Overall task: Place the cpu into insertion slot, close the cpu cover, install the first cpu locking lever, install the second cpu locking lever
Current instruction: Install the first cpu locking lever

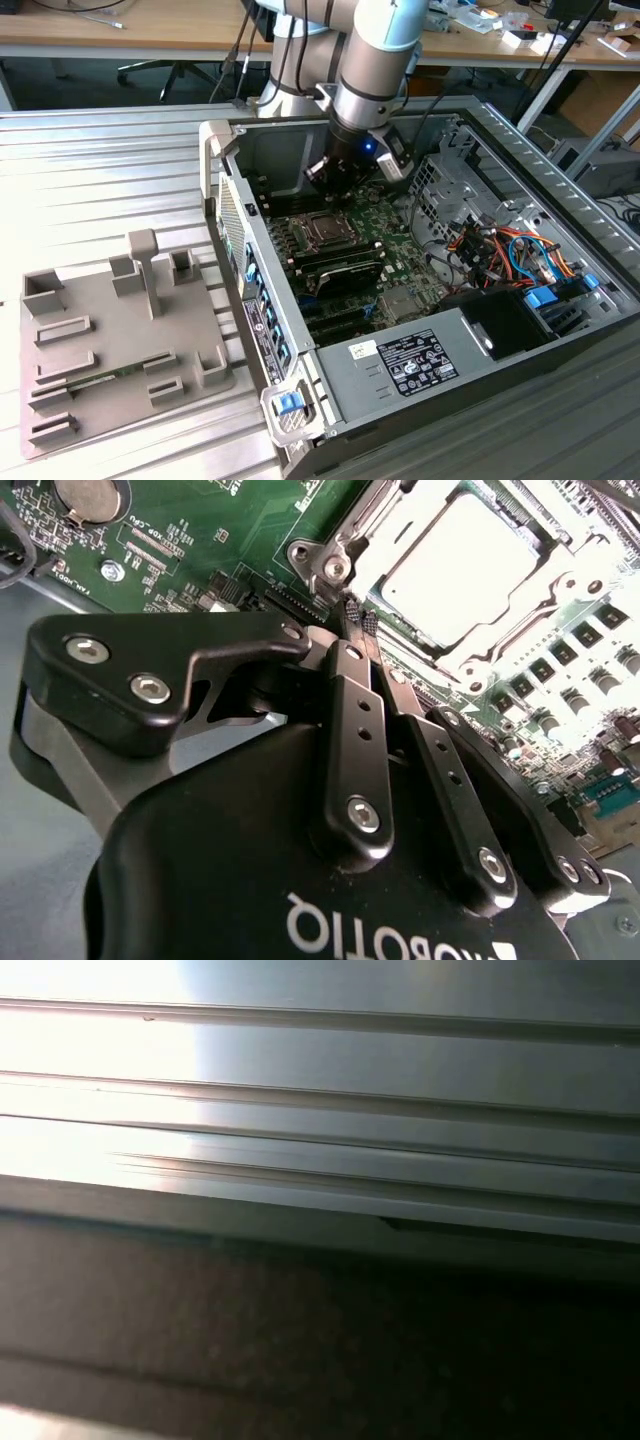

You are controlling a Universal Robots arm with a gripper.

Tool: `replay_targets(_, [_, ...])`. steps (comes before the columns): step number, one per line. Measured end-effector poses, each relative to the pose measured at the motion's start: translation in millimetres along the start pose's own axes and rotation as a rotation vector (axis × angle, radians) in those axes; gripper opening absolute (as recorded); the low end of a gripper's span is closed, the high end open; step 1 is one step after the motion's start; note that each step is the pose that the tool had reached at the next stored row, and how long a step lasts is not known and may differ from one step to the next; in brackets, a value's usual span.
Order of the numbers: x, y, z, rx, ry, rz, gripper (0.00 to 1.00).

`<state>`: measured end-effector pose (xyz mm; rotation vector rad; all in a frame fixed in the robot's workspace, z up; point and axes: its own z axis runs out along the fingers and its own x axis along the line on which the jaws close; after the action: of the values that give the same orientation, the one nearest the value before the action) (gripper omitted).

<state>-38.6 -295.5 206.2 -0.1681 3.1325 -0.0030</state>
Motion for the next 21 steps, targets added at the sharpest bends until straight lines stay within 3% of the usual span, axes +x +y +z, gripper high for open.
replay_targets(14, [-5.6, -2.4, 1.8, 0.0001, 0.0001, 0.000, 0.11])
replay_targets(18, [-5.6, -2.4, -4.3, 0.0002, -0.0017, 0.000, 0.11])
replay_targets(21, [-2.5, -2.0, -5.6, 0.0009, -0.0066, 0.000, 0.11])
